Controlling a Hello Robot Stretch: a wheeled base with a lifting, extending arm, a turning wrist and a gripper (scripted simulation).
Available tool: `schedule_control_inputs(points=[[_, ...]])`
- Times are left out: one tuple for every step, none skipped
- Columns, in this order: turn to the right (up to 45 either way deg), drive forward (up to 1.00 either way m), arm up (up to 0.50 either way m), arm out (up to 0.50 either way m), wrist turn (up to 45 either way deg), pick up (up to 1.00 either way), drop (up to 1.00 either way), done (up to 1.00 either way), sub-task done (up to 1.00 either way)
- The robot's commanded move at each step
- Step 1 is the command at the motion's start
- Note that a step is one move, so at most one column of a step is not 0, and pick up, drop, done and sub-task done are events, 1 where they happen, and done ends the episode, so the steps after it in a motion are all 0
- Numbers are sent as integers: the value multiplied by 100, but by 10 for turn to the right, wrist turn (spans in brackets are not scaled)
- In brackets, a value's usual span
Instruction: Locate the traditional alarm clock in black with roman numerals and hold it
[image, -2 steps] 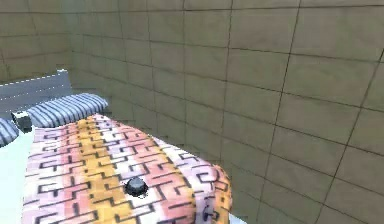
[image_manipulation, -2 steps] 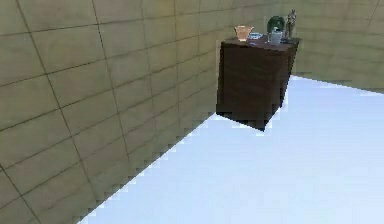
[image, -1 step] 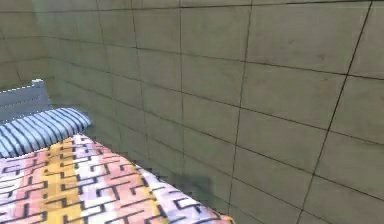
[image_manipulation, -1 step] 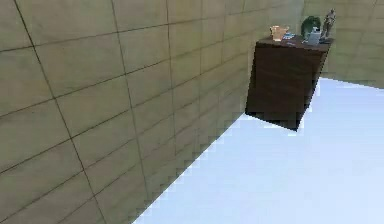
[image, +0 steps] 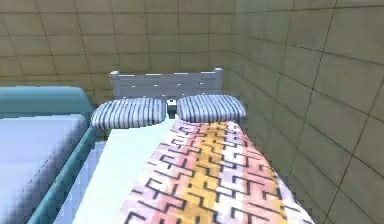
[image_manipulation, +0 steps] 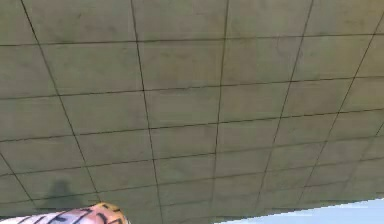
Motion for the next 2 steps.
schedule_control_inputs(points=[[-450,0,0,0,0,0,0,0,0],[-300,0,0,0,0,0,0,0,0]])
